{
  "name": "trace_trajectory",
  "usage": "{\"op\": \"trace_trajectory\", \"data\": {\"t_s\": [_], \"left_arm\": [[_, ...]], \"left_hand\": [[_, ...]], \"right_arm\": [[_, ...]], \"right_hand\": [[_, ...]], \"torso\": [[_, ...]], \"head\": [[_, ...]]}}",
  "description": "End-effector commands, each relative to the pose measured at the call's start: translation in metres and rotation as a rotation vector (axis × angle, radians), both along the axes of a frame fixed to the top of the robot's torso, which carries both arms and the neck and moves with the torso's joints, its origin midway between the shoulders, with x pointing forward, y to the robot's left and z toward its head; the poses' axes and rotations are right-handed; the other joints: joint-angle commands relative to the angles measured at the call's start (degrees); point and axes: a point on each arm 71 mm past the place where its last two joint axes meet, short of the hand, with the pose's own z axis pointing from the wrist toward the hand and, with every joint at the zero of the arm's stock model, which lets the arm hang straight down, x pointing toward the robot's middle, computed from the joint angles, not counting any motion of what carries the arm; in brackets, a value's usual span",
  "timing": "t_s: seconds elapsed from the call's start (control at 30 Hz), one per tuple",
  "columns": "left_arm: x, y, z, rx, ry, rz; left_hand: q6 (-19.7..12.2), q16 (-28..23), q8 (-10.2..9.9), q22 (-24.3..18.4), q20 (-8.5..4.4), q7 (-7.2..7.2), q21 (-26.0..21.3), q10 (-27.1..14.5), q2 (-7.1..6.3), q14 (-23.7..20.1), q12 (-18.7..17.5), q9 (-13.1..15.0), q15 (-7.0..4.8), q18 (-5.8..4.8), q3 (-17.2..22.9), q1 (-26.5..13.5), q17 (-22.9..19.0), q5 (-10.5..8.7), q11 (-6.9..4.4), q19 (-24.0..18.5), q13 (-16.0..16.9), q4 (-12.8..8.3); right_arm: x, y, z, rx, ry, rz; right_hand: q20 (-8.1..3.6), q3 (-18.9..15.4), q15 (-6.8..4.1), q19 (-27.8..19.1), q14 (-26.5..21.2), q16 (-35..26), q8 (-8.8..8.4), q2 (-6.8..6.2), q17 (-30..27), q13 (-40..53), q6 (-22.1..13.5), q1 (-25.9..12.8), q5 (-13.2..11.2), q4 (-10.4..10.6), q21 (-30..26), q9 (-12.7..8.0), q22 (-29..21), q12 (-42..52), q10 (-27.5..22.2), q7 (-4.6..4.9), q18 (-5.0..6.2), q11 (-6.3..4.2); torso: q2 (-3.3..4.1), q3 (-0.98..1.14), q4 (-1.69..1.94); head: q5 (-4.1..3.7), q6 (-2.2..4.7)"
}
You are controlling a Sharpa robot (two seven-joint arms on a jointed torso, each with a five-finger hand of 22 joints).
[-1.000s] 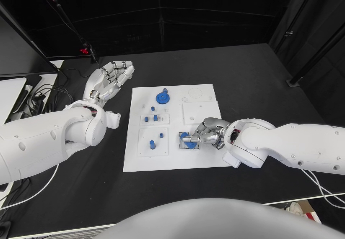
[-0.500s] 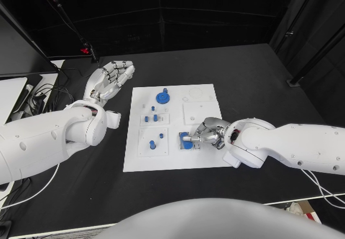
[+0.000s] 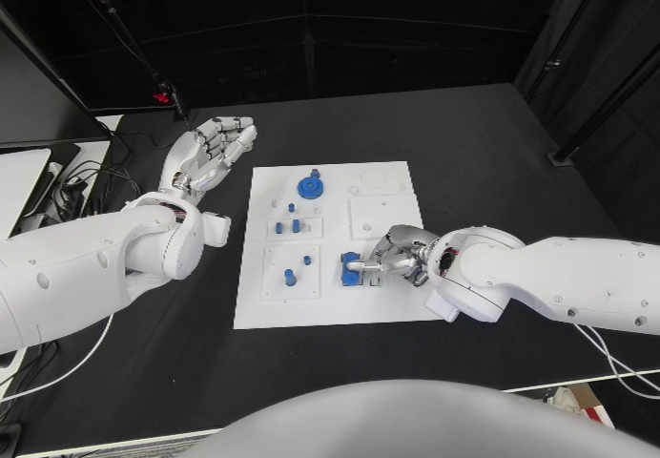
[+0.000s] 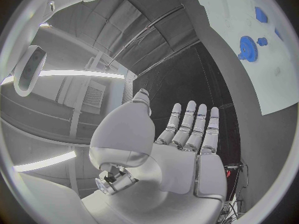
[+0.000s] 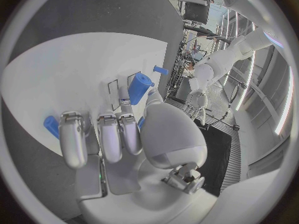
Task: Assemble the parts on the task board
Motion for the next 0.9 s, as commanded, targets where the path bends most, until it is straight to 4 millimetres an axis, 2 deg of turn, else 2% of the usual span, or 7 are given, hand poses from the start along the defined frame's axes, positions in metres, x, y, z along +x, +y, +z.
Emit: {"op": "trace_trajectory", "data": {"t_s": [0.03, 0.23, 0.4, 0.5, 0.57, 0.7, 0.9], "left_arm": [[-0.002, -0.002, 0.007, -0.029, -0.077, -0.026], [-0.002, -0.001, 0.007, -0.028, -0.077, -0.024], [-0.002, -0.001, 0.006, -0.028, -0.076, -0.024], [-0.001, -0.001, 0.006, -0.028, -0.075, -0.025], [-0.002, -0.001, 0.006, -0.028, -0.074, -0.026], [-0.002, -0.001, 0.005, -0.028, -0.073, -0.026], [-0.002, -0.001, 0.005, -0.028, -0.071, -0.026]], "left_hand": [[-0.4, 0.4, 0.3, -0.1, 0.14, 8.53, 0.4, -0.2, 0.51, 0.1, 0.2, 0.0, 0.05, -1.06, -0.4, 0.1, -0.1, 0.37, 0.05, 0.0, -0.1, 0.0], [-0.4, 0.4, 0.3, -0.1, 0.14, 8.53, 0.4, -0.2, 0.51, 0.1, 0.2, 0.0, 0.05, -1.06, -0.4, 0.1, -0.1, 0.37, 0.05, 0.0, -0.1, 0.0], [-0.4, 0.4, 0.3, -0.1, 0.14, 8.53, 0.4, -0.2, 0.51, 0.1, 0.2, 0.0, 0.05, -1.06, -0.4, 0.1, -0.1, 0.37, 0.05, 0.0, -0.1, 0.0], [-0.4, 0.4, 0.3, -0.1, 0.14, 8.53, 0.4, -0.2, 0.51, 0.1, 0.2, 0.0, 0.05, -1.06, -0.4, 0.1, -0.1, 0.37, 0.05, 0.0, -0.1, 0.0], [-0.4, 0.4, 0.3, -0.1, 0.14, 8.53, 0.4, -0.2, 0.51, 0.1, 0.2, 0.0, 0.05, -1.06, -0.4, 0.1, -0.1, 0.37, 0.05, 0.0, -0.1, 0.0], [-0.4, 0.4, 0.3, -0.1, 0.14, 8.53, 0.4, -0.2, 0.51, 0.1, 0.2, 0.0, 0.05, -1.06, -0.4, 0.1, -0.1, 0.37, 0.05, 0.0, -0.1, 0.0], [-0.4, 0.5, 0.3, 0.0, 0.14, 8.53, 0.4, -0.2, 0.61, 0.2, 0.3, -0.1, 0.03, -1.05, -0.5, 0.2, -0.1, 0.46, 0.04, 0.0, -0.1, 0.0]], "right_arm": [[0.0, 0.002, 0.002, 0.01, -0.012, 0.008], [-0.002, -0.003, 0.006, 0.021, -0.042, -0.015], [-0.003, -0.005, 0.009, 0.031, -0.059, -0.017], [-0.004, -0.003, 0.01, 0.038, -0.062, -0.003], [-0.005, -0.001, 0.01, 0.041, -0.061, 0.006], [-0.006, 0.002, 0.009, 0.036, -0.047, 0.019], [-0.006, 0.005, 0.007, 0.002, -0.028, 0.047]], "right_hand": [[-0.28, -0.4, -0.51, 6.0, 6.1, 0.1, 0.19, -0.04, 15.1, 15.1, -0.3, -0.4, 0.2, -0.1, 0.2, 0.1, 15.1, 0.1, 6.1, 0.14, -0.42, 0.0], [-0.45, -0.9, -0.77, 6.0, 6.1, 0.1, 1.65, -0.29, 15.1, 15.1, 0.2, 0.1, -1.3, -0.1, 0.2, 0.9, 15.1, 0.1, 6.1, -0.21, -0.42, -0.27], [-1.2, -1.5, -1.63, 6.0, 6.1, 0.1, 6.37, -0.34, 15.1, 15.1, 0.0, 0.6, -2.8, -0.1, 0.2, 3.9, 15.1, 0.1, 6.1, -1.17, -0.42, -1.13], [-1.74, -2.0, -2.12, 6.0, 6.1, 0.1, 10.43, -0.3, 15.1, 15.1, -0.6, 0.4, -4.3, -0.1, 0.2, 6.7, 15.1, 0.1, 6.1, -1.82, -0.42, -1.74], [-2.32, -2.1, -2.57, 6.0, 6.1, 0.1, 14.92, -0.2, 15.1, 15.1, -2.7, 0.6, -5.0, 0.0, 0.2, 10.4, 15.1, 0.1, 6.1, -2.4, -0.42, -2.18], [-2.85, -2.1, -3.01, 6.0, 6.1, 0.1, 21.27, -0.74, 15.1, 15.1, -5.1, 2.0, -5.0, 0.0, 0.2, 16.1, 15.1, 0.1, 6.1, -3.04, -0.42, -2.72], [-3.4, -2.1, -3.85, 6.0, 6.1, 0.1, 28.74, -1.02, 15.1, 15.1, -7.1, 3.2, -4.9, -0.2, 0.2, 23.4, 15.1, 0.1, 6.1, -4.08, -0.42, -3.81]], "torso": [[-0.01, 0.0, 0.0], [-0.03, -0.01, -0.11], [-0.09, 0.0, -0.08], [0.0, 0.05, -0.03], [0.01, 0.08, -0.06], [-0.01, 0.03, -0.07], [0.03, 0.01, -0.04]], "head": [[-0.08, 0.0], [0.2, 0.0], [0.0, 0.0], [-0.05, 0.0], [-0.03, 0.0], [-0.19, 0.0], [-0.28, 0.0]]}}
